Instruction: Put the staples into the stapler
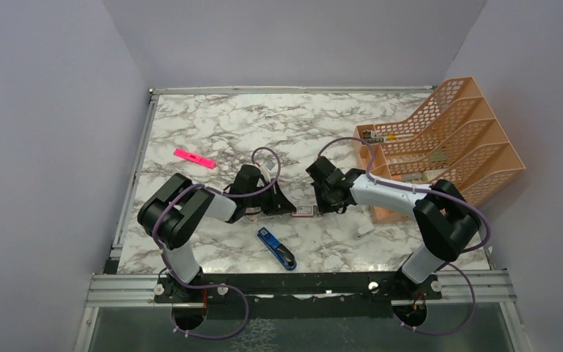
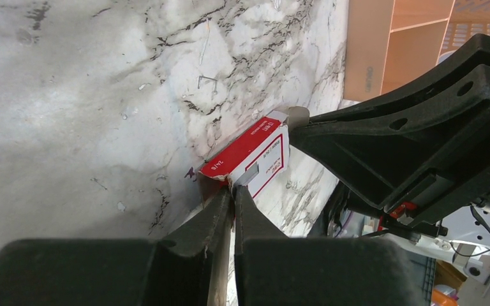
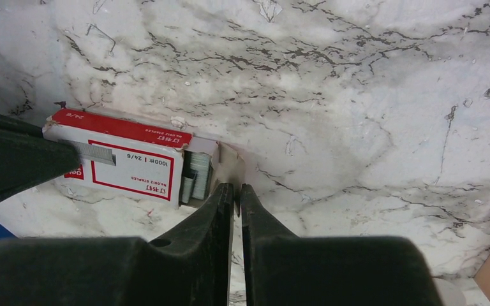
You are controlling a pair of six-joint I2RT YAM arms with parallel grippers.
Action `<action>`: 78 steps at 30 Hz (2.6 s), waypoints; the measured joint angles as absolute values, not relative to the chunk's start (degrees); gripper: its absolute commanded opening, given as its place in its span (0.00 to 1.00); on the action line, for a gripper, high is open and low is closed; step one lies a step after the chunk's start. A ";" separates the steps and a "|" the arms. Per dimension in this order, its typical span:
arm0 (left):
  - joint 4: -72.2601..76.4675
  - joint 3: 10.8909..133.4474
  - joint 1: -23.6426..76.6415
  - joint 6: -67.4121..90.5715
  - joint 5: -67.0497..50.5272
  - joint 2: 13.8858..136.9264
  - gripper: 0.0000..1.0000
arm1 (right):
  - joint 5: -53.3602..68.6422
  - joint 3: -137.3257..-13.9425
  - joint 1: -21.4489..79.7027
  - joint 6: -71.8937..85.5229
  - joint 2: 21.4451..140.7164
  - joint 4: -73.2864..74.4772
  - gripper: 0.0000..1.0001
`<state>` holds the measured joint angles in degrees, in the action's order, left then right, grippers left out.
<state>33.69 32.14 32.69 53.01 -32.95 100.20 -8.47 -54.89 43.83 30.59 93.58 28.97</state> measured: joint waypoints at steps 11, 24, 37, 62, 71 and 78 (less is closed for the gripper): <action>33.69 32.14 31.70 51.83 -34.37 100.36 0.00 | -10.96 -53.91 43.88 31.57 93.56 27.09 0.04; 30.06 35.42 23.97 48.53 -37.78 101.21 0.00 | -12.69 -55.83 40.07 30.09 94.45 24.64 0.04; 15.99 50.41 21.82 41.30 -35.53 107.90 0.03 | -13.04 -57.28 30.83 27.53 97.30 23.22 0.32; -17.37 65.01 21.06 24.27 -8.01 82.21 0.61 | 3.36 -56.86 30.63 20.36 82.72 21.47 0.78; -21.28 59.18 21.06 22.26 -0.43 69.36 0.63 | 10.09 -53.60 43.31 17.87 78.70 20.69 0.91; -22.98 55.99 21.06 23.35 0.71 66.96 0.70 | 7.86 -52.97 61.25 20.64 76.36 24.49 0.90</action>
<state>-22.98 55.99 21.06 23.35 0.71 66.96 7.86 -52.97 61.25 20.64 76.36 24.49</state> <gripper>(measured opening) 0.673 0.918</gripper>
